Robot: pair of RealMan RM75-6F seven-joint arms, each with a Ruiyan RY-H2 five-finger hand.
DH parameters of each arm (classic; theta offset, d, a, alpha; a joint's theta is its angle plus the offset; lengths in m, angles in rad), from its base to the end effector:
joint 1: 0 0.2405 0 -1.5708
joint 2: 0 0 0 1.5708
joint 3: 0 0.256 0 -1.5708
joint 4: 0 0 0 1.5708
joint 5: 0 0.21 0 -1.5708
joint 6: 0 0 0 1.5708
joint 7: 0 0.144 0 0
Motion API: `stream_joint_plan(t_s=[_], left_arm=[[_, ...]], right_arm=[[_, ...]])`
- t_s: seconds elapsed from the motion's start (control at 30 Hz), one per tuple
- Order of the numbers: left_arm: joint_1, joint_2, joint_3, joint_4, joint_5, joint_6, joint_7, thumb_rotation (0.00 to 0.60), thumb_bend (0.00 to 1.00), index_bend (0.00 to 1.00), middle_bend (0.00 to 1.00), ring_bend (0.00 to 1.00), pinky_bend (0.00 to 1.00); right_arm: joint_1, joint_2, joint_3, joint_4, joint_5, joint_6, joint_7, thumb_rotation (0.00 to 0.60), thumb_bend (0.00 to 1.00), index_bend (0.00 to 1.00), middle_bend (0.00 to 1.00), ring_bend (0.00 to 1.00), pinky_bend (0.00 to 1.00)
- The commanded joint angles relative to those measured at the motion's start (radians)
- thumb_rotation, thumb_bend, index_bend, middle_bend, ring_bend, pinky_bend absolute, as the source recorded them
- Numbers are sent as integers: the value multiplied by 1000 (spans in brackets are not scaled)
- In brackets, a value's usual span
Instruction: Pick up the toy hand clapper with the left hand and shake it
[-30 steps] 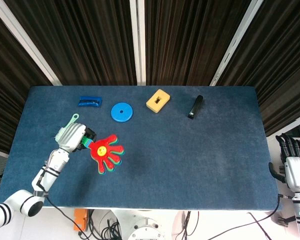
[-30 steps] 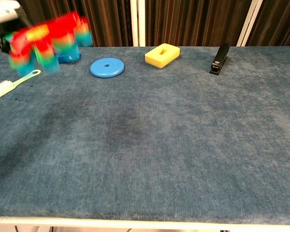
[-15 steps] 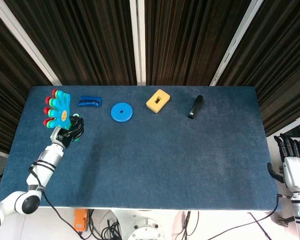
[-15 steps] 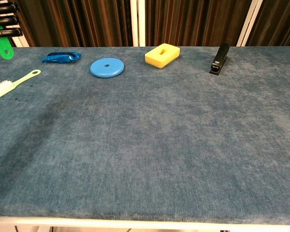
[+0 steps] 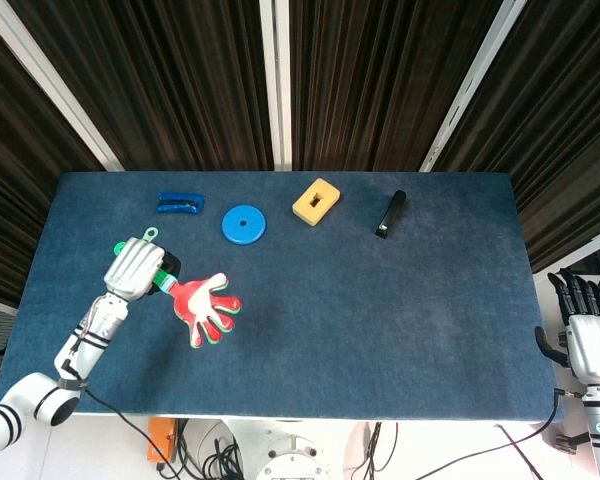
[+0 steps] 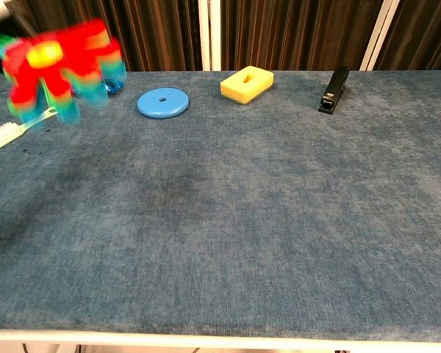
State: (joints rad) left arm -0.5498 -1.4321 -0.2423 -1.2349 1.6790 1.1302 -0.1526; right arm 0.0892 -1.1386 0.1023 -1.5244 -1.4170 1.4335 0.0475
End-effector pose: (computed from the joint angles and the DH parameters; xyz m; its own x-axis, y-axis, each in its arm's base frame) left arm -0.2083 0.3485 0.0664 0.3882 0.0106 0.9215 0.8067 -0.4873 -0.3343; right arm -0.3351 -0.1942 0.1681 0.3995 0.0097 0.9167 -0.9143 0.0773 0.3976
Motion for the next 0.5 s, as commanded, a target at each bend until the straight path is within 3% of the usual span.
stream_joint_plan(t_s=[0.03, 0.27, 0.5], left_arm=[[-36, -51, 84, 98, 106, 81, 214, 600, 573, 1000, 1000, 1000, 1000], [-18, -57, 66, -9, -33, 68, 112, 600, 573, 1000, 1000, 1000, 1000], [-2, -106, 57, -77, -193, 4, 190, 600, 497, 1000, 1000, 1000, 1000]], right_arm=[[-2, 1, 2, 5, 4, 1, 7, 600, 327, 0, 0, 0, 0], [0, 0, -3, 13, -4, -4, 19, 600, 327, 0, 0, 0, 0], [1, -1, -6, 18, -3, -11, 23, 600, 327, 0, 0, 0, 0]])
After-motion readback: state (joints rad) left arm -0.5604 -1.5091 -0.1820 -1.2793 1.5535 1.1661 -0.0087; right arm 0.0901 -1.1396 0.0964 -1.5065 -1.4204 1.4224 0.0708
